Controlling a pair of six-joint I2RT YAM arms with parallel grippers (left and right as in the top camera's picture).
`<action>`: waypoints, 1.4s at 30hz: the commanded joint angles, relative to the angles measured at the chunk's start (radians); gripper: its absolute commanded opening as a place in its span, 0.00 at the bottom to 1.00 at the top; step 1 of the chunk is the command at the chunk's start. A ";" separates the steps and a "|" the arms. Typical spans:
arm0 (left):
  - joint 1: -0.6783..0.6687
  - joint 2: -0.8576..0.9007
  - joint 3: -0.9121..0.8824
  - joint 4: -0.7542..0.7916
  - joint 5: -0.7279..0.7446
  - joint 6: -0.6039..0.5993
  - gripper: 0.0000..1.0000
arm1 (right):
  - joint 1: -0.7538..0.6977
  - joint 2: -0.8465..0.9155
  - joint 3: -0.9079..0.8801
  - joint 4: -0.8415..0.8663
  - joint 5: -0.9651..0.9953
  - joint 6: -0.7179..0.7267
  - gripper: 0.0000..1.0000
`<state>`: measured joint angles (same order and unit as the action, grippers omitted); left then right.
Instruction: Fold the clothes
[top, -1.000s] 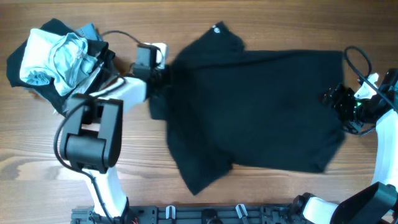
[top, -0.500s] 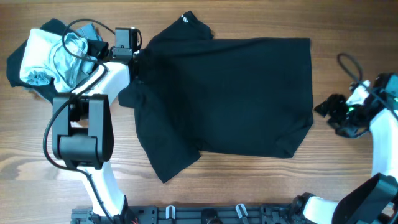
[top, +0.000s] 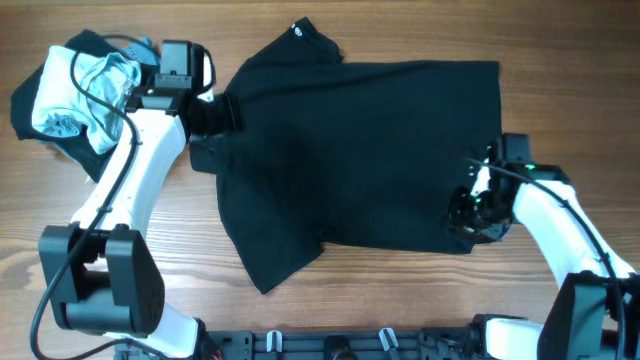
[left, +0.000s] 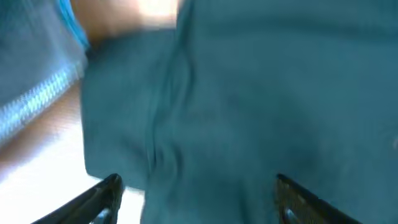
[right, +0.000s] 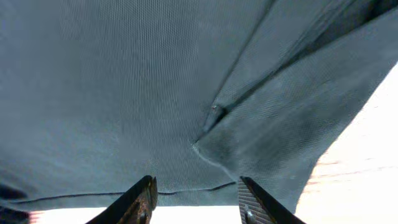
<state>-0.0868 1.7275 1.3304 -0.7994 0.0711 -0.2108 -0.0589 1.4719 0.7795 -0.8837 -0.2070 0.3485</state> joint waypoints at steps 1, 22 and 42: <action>-0.001 0.021 -0.005 -0.111 0.070 -0.003 0.59 | 0.044 0.010 -0.039 0.037 0.058 0.103 0.40; -0.001 0.040 -0.267 -0.044 0.168 -0.014 0.65 | 0.006 -0.018 0.010 -0.012 0.053 0.299 0.49; -0.001 0.040 -0.267 -0.030 0.164 -0.014 0.65 | -0.038 0.048 -0.041 0.066 0.051 0.334 0.04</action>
<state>-0.0868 1.7565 1.0698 -0.8322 0.2195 -0.2230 -0.0639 1.5169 0.7212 -0.7918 -0.1493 0.6666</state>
